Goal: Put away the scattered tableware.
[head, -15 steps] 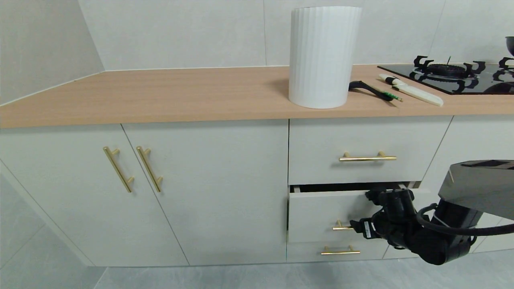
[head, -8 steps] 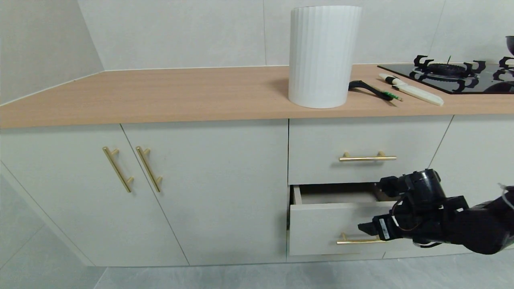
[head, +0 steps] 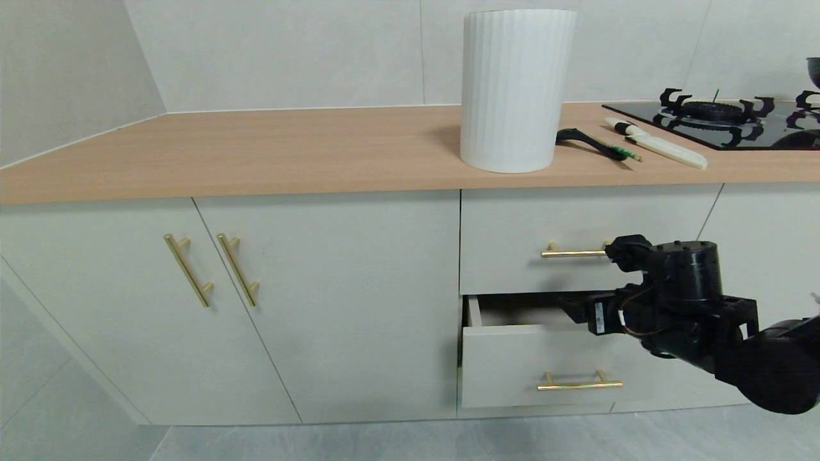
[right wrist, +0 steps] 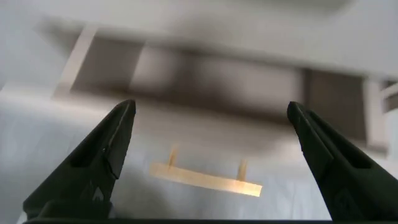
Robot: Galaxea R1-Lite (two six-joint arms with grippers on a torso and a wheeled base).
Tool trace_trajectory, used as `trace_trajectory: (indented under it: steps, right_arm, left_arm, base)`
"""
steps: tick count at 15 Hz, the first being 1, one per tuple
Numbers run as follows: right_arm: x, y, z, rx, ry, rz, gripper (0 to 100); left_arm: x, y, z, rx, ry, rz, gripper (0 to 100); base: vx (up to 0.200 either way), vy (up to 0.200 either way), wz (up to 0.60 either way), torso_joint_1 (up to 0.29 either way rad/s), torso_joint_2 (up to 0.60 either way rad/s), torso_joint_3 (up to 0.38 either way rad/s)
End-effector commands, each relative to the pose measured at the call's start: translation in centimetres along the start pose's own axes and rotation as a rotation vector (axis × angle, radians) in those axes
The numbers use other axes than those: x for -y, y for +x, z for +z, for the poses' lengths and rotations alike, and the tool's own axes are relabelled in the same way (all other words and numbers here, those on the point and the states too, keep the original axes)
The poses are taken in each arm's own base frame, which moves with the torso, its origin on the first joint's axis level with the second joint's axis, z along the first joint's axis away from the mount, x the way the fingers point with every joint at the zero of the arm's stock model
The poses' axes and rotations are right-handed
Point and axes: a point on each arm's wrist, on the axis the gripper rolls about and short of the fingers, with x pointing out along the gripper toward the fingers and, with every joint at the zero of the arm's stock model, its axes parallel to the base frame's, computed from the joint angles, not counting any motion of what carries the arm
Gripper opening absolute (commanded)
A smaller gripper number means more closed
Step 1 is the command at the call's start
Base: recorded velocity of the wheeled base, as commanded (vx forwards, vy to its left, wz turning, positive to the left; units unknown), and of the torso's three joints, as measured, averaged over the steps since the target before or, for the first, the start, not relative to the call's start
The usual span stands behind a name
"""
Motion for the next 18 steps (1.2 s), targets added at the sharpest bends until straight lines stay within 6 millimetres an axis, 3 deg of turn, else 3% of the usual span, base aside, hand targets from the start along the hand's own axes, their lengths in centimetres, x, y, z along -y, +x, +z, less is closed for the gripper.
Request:
trace_trajectory:
  steps: [1, 7, 18]
  right_arm:
    - [-0.3, 3.0, -2.5, -0.029, -0.002, -0.035, 100]
    - [-0.3, 6.1, -5.0, -0.006, 0.004, -0.062, 100]
    - [0.0, 5.1, -4.6, -0.043, -0.003, -0.067, 100]
  left_arm:
    - [0.0, 0.0, 0.0, -0.001, 0.0, 0.0, 100]
    - [0.0, 0.0, 0.0, -0.001, 0.0, 0.0, 100]
    - [0.0, 0.0, 0.0, -0.001, 0.0, -0.001, 100]
  base:
    - [0.0, 0.0, 0.0, 0.0, 0.0, 0.0]
    - [0.0, 0.0, 0.0, 0.0, 0.0, 0.0]
    - [0.0, 0.0, 0.0, 0.0, 0.0, 0.0]
